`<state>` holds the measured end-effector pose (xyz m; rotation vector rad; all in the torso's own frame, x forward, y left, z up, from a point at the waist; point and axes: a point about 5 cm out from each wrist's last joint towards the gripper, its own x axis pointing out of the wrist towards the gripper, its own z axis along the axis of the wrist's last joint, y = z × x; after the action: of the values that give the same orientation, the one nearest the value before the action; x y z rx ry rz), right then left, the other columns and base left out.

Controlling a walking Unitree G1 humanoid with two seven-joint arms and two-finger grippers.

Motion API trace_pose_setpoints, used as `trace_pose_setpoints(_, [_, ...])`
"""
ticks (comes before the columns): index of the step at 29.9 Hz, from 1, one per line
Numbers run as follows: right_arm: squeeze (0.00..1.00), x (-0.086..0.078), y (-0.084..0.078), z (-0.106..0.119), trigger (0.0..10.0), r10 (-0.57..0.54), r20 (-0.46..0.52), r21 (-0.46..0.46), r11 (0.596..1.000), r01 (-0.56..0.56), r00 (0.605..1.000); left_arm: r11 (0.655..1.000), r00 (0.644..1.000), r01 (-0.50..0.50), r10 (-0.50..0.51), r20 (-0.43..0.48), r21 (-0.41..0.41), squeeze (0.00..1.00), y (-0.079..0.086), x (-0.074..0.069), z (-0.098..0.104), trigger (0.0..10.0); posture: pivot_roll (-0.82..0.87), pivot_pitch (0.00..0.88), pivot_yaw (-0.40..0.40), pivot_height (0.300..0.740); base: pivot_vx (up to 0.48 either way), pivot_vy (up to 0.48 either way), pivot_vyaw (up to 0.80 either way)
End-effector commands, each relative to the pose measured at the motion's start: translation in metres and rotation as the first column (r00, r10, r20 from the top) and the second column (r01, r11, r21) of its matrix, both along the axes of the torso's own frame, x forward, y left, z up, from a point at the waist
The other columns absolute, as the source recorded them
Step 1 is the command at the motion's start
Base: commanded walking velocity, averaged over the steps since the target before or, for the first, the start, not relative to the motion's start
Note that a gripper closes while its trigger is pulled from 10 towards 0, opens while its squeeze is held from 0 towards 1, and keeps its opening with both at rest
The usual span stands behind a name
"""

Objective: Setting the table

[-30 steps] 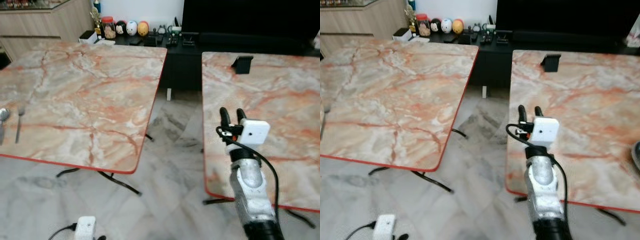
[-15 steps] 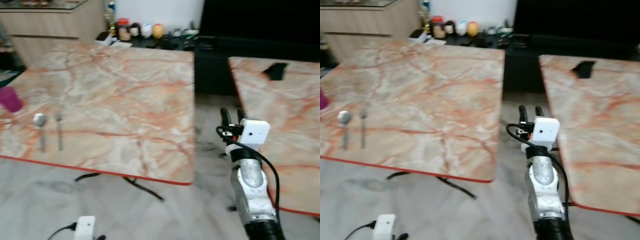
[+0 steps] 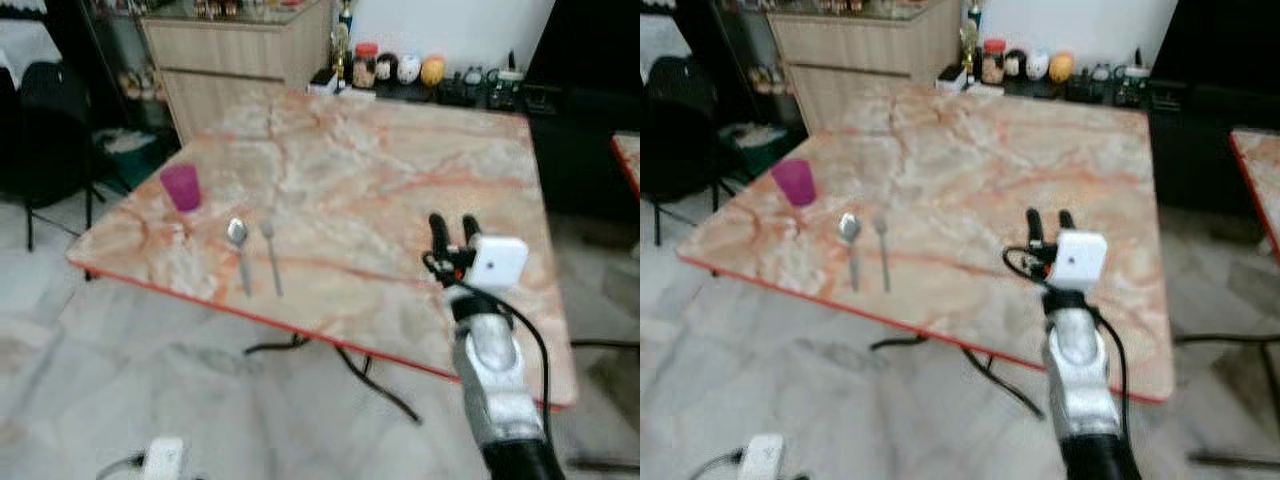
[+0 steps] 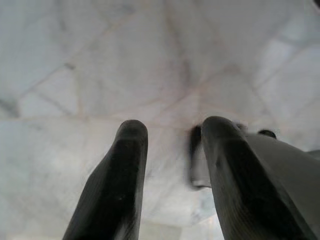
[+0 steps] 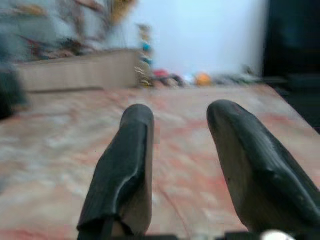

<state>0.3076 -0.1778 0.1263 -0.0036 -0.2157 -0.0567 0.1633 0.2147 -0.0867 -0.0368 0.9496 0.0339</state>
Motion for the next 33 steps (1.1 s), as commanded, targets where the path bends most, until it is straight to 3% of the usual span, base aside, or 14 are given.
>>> trace_pose_setpoints(1, [0.00, 0.0031, 0.0044, 0.0081, 10.0, 0.012, 0.030, 0.005, 1.000, -0.012, 0.999, 1.000, 1.000, -0.010, 0.010, -0.008, 0.015, 0.00, 0.0065, -0.0005, 0.0008, 10.0, 0.00, 0.000, -0.021, 0.736, 0.000, 0.480, 0.00])
trace_pose_setpoints(19, [0.00, 0.0038, 0.0055, 0.0062, 10.0, 0.016, 0.018, 0.019, 1.000, -0.016, 1.000, 1.000, 1.000, -0.009, 0.009, -0.007, 0.014, 0.00, 0.0047, 0.0003, 0.0007, 10.0, 0.00, 0.000, -0.021, 0.736, 0.000, 0.464, 0.00])
trace_pose_setpoints(33, [0.00, 0.0045, -0.0007, 0.0030, 10.0, 0.002, -0.003, 0.026, 1.000, -0.002, 1.000, 1.000, 1.000, 0.005, -0.005, 0.014, 0.010, 0.00, 0.0016, 0.0043, 0.0022, 10.0, 0.00, 0.000, -0.023, 0.736, 0.000, -0.031, 0.00])
